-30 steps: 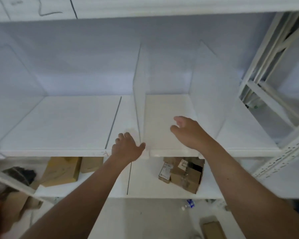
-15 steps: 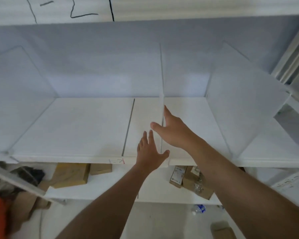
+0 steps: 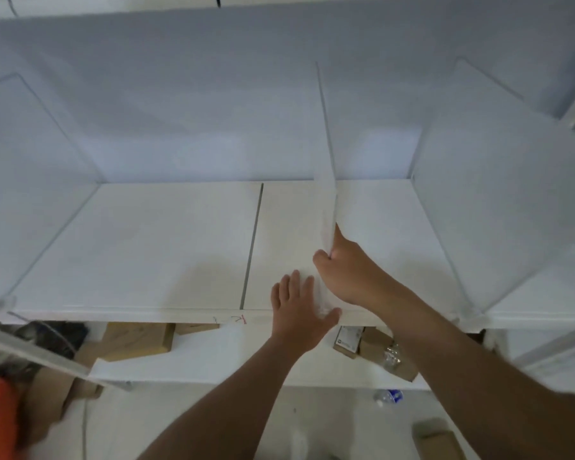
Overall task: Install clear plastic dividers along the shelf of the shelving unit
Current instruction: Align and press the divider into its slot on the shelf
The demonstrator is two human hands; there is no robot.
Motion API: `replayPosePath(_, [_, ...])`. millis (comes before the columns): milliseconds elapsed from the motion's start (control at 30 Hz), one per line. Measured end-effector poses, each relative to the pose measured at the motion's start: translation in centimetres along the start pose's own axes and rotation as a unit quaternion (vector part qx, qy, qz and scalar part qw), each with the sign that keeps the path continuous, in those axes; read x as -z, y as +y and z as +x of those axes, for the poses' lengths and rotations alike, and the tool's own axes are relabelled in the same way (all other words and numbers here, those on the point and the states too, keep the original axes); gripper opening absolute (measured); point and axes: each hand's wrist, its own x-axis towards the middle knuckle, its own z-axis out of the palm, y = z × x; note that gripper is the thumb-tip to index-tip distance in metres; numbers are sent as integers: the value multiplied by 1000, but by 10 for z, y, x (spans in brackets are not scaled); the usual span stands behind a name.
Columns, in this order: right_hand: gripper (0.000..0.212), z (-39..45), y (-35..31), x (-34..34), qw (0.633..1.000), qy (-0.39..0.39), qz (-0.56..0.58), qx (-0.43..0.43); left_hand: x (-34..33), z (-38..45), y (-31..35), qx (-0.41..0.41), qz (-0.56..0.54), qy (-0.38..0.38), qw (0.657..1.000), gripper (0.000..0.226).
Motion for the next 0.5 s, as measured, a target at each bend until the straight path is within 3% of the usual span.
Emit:
replayPosePath(333, [48, 10, -7, -16, 997, 50, 45, -38, -3, -6, -8, -30, -16, 17, 999, 71])
replayPosePath(500, [53, 12, -26, -35, 996, 48, 62, -36, 6, -8, -36, -28, -15, 38, 999, 74])
